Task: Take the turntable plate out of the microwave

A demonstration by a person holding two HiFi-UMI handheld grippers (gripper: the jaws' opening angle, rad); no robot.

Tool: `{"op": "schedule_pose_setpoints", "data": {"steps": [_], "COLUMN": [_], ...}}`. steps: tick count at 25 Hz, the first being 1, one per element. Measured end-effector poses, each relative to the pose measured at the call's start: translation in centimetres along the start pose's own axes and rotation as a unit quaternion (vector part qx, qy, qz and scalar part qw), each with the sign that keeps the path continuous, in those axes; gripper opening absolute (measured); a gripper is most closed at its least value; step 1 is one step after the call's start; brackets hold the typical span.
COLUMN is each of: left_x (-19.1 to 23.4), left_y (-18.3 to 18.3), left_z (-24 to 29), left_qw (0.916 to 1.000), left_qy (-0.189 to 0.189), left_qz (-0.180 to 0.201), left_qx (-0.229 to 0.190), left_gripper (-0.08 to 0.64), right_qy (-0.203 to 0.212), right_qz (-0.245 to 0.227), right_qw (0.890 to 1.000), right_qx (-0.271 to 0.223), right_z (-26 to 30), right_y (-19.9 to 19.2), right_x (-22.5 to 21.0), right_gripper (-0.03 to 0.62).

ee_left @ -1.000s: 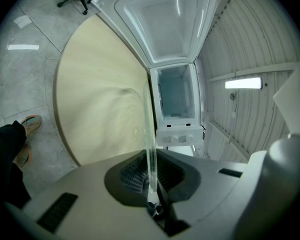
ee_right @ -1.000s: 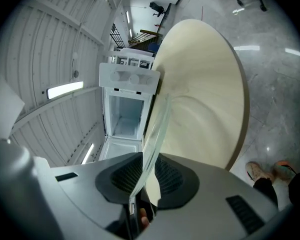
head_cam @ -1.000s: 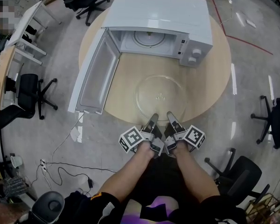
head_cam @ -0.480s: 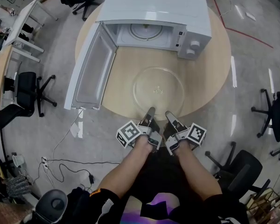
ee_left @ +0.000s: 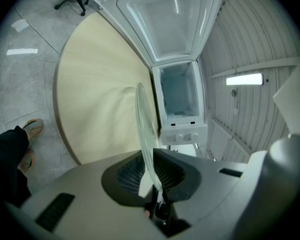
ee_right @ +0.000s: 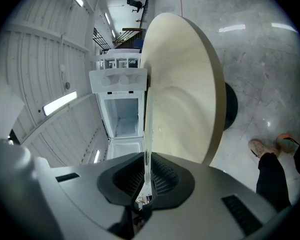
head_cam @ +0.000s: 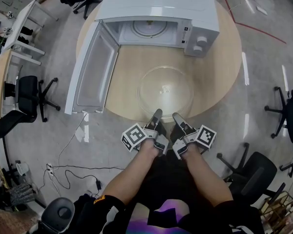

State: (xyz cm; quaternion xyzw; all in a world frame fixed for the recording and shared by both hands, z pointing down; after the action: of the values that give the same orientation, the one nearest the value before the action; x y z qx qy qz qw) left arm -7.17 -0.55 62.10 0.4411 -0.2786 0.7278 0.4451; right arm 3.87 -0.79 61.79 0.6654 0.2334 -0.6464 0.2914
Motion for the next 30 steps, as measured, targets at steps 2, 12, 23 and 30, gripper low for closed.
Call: {"op": "schedule_pose_setpoints", "data": {"steps": [2,12,23,30], "left_x": [0.1,0.5,2.1,2.5], "left_y": [-0.2,-0.4,-1.0,-1.0], "left_z": [0.1,-1.4,-2.2,-1.8], "left_qw": [0.9999,0.9982,0.9985,0.9991], "left_qy": [0.001,-0.016,-0.002,0.012], "left_qz": [0.011,0.037,0.034,0.023], "left_qx": [0.013,0.046,0.044,0.035], "left_gripper": [0.083,0.103,0.103,0.078], "right_qy": [-0.003,-0.004,-0.023,-0.044], "right_qz": [-0.002,-0.006,-0.009,-0.001], "right_qw": [1.0,1.0,1.0,0.999], "right_qx": [0.0,-0.001,-0.002,-0.005], "right_z": [-0.1,0.2,-0.1,-0.4], "right_y": [0.1,0.3,1.4,1.6], "right_x": [-0.1,-0.2,-1.4,-2.8], "right_gripper": [0.051,0.051,0.049,0.049]}}
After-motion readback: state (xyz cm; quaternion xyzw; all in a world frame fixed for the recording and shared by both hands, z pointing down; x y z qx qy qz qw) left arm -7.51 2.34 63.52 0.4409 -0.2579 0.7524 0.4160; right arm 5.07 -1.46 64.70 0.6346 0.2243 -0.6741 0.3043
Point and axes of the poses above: the fingertips, and each gripper's own axes: z forward along the fingers, x to its left, y out of its top, the point moved 3 cm from there along -z, backward along the fingers, and after that the axes turned 8 degrees about y, right-handed, at the moved point
